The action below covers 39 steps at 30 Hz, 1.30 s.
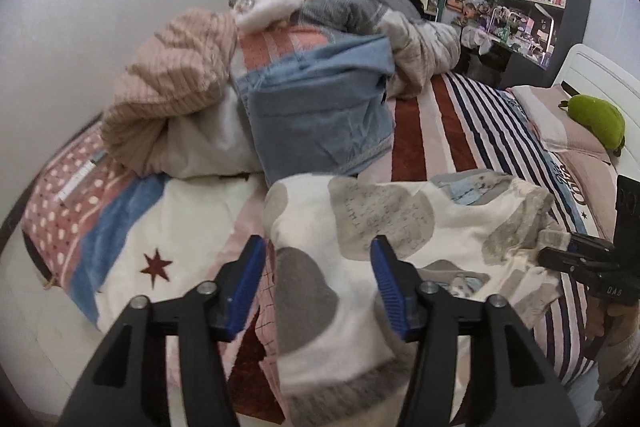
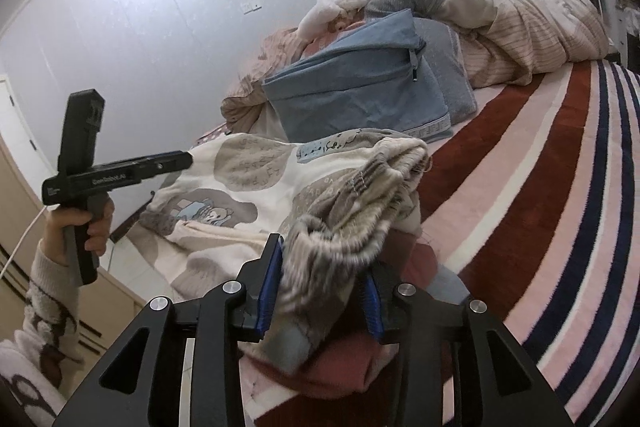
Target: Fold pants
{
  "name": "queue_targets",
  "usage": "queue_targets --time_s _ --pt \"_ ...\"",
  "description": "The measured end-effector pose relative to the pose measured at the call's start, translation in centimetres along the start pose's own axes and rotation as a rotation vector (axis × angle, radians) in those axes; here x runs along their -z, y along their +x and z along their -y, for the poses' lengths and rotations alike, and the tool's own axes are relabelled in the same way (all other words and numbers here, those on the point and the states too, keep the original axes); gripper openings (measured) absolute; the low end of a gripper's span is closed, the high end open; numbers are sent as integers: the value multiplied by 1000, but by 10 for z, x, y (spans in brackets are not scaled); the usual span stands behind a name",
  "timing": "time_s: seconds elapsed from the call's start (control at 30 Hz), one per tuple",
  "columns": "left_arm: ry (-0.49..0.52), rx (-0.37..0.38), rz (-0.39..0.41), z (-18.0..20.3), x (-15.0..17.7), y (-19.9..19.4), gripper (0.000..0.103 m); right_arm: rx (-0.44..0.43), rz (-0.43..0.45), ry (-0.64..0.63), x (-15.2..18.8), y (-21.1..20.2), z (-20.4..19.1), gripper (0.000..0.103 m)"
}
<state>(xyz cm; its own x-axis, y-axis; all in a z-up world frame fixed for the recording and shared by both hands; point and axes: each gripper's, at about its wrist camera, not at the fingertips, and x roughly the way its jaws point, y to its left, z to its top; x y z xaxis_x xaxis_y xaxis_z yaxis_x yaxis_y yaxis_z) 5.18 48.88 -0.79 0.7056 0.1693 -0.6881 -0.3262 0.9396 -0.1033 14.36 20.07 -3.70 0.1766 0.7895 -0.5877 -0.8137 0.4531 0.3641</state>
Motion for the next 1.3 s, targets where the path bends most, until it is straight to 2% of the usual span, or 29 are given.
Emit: queue_targets --time_s 0.23,0.33,0.4,0.47,0.57,0.67,0.77,0.9,1.1,1.3 --pt "33 -67 93 46 17 -35 61 2 28 -10 9 -34 -7 39" --pt "46 -88 133 70 27 -46 68 21 45 -37 15 -53 -13 41" --pt "50 -88 162 86 34 -53 69 41 64 -54 22 -69 -15 51" --pt "53 -71 197 105 39 -63 73 66 78 -69 28 -82 -16 52" --pt "58 -51 274 138 50 -80 84 120 101 -88 40 -106 -16 57" --pt "79 -38 322 170 59 -92 86 169 132 -91 56 -135 -11 66" --pt "89 -27 364 205 69 -102 93 222 163 -87 72 -162 -5 70" --pt "80 9 416 249 82 -113 100 295 207 -76 95 -202 7 83" --pt "55 29 456 313 100 -115 101 428 291 -69 132 -261 30 100" --pt "93 63 455 375 115 -106 102 564 358 -70 169 -318 53 102"
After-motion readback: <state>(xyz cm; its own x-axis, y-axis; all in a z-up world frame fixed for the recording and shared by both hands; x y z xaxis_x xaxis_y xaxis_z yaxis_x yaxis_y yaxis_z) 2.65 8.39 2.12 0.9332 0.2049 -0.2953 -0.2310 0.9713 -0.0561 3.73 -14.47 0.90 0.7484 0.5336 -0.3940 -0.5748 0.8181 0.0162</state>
